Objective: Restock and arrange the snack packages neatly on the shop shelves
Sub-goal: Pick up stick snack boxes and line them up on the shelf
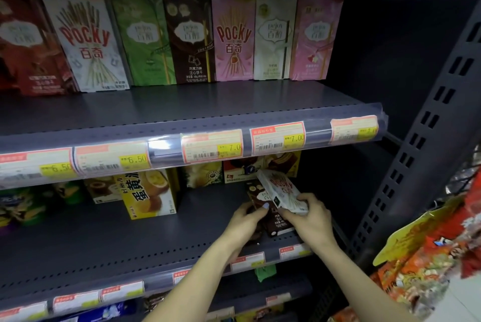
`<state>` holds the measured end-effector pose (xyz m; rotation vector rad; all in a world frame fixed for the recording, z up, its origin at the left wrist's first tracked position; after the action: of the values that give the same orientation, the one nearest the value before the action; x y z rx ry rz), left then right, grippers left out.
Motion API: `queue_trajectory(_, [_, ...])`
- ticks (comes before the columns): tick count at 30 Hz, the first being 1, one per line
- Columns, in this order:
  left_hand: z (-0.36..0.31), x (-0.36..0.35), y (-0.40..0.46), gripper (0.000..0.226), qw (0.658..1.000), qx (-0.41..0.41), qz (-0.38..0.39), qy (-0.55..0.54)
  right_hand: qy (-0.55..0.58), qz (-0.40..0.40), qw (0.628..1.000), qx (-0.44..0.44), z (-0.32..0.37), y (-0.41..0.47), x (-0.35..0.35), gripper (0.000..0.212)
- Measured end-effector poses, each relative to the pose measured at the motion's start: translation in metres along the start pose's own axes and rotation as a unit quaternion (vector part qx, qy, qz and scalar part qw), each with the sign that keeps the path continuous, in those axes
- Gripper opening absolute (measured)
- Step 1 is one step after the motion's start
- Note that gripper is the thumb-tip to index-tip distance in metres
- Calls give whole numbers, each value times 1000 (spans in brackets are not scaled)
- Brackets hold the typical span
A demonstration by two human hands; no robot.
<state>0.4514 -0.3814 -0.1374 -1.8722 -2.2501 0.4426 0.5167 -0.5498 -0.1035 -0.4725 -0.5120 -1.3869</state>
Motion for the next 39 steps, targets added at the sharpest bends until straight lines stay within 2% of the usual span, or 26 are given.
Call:
queue_trajectory(5, [0, 25, -8, 55, 999, 17, -23, -42, -72, 14, 994, 87, 32, -21, -33, 66])
queue_trajectory(9, [2, 46, -18, 39, 996, 27, -29, -81, -97, 23, 986, 137, 49, -37, -57, 75])
queue_trajectory(14, [14, 66, -24, 26, 990, 43, -72, -112, -114, 127, 964, 206, 68, -49, -78, 85])
queue_trajectory(15, [15, 69, -23, 27, 989, 45, -76, -114, -91, 121, 968, 201, 69, -47, -72, 88])
queue_trajectory(17, [12, 72, -21, 31, 990, 39, -77, -111, -57, 62, 984, 158, 60, -33, -48, 80])
queue_trajectory(19, [8, 75, -21, 33, 993, 31, -73, -91, -89, 16, 993, 73, 40, -16, -27, 78])
queue_trajectory(21, [5, 78, -23, 35, 996, 29, -63, -59, -132, 42, 990, -8, 18, -3, -21, 90])
queue_trajectory(23, [5, 80, -25, 33, 998, 29, -52, -38, -141, 88, 985, -53, 6, 2, -26, 97])
queue_trajectory(25, [5, 82, -26, 31, 998, 31, -46, -24, -141, 123, 980, -72, 3, 1, -34, 90])
queue_trajectory(29, [7, 83, -25, 39, 998, 41, -35, -10, -116, 141, 978, -96, 1, 2, -42, 71])
queue_trajectory(33, [12, 85, -25, 39, 998, 58, -34, 4, -86, 164, 975, -121, 5, 0, -48, 72])
queue_trajectory(36, [15, 88, -27, 39, 997, 67, -42, 3, -49, 174, 977, -111, 13, -4, -51, 63])
queue_trajectory(39, [16, 92, -29, 36, 997, 69, -43, 4, -6, 167, 981, -95, 17, -6, -53, 66])
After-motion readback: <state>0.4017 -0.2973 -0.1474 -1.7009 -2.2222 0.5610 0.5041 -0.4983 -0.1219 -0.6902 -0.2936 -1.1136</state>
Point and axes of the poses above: each hand's wrist, its own y-axis towards the middle knuckle, its own x-axis out of the back of the hand, z = x × y, the point moved 10 cm from there along y, towards the middle knuckle, and after that the axes turned 3 degrees about z, right-handed, at the moved point
